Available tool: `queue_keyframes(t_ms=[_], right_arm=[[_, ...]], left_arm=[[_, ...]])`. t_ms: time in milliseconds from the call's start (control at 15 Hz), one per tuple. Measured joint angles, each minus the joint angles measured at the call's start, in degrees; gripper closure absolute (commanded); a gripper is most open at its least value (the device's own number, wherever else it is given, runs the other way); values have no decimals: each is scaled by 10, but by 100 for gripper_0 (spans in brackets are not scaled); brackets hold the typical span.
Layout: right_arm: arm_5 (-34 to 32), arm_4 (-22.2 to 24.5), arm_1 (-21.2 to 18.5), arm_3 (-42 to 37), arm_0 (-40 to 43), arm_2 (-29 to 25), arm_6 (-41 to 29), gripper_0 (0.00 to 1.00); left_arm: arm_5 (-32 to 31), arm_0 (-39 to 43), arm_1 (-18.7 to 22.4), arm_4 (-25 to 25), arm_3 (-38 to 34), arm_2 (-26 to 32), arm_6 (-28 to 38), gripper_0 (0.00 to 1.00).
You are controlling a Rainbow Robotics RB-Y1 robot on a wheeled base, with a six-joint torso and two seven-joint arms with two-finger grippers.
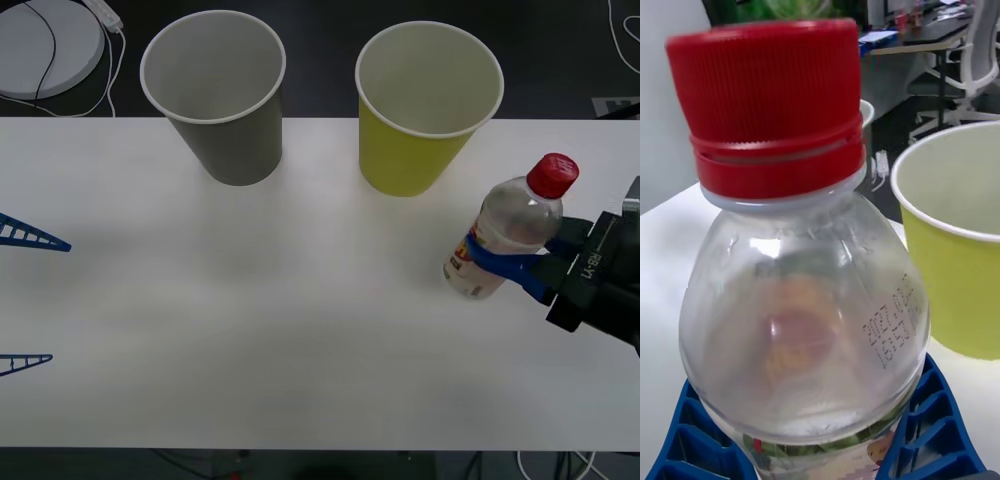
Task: Put the can into the green bin and the plastic bottle into the gray bin
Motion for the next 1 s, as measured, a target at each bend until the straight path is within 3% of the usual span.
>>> queue_keyframes(t_ms=[400,867,1000], right_arm=[[-1,11,-35,-56,0,-28,-47,100],[-6,142,-71,-126,-5,-81,-262,100],[-39,179,-75,-139,-27,-95,-335,100]], left_arm=[[0,0,0,0,0,0,0,0],[0,0,0,0,0,0,0,0],[0,0,0,0,0,0,0,0]])
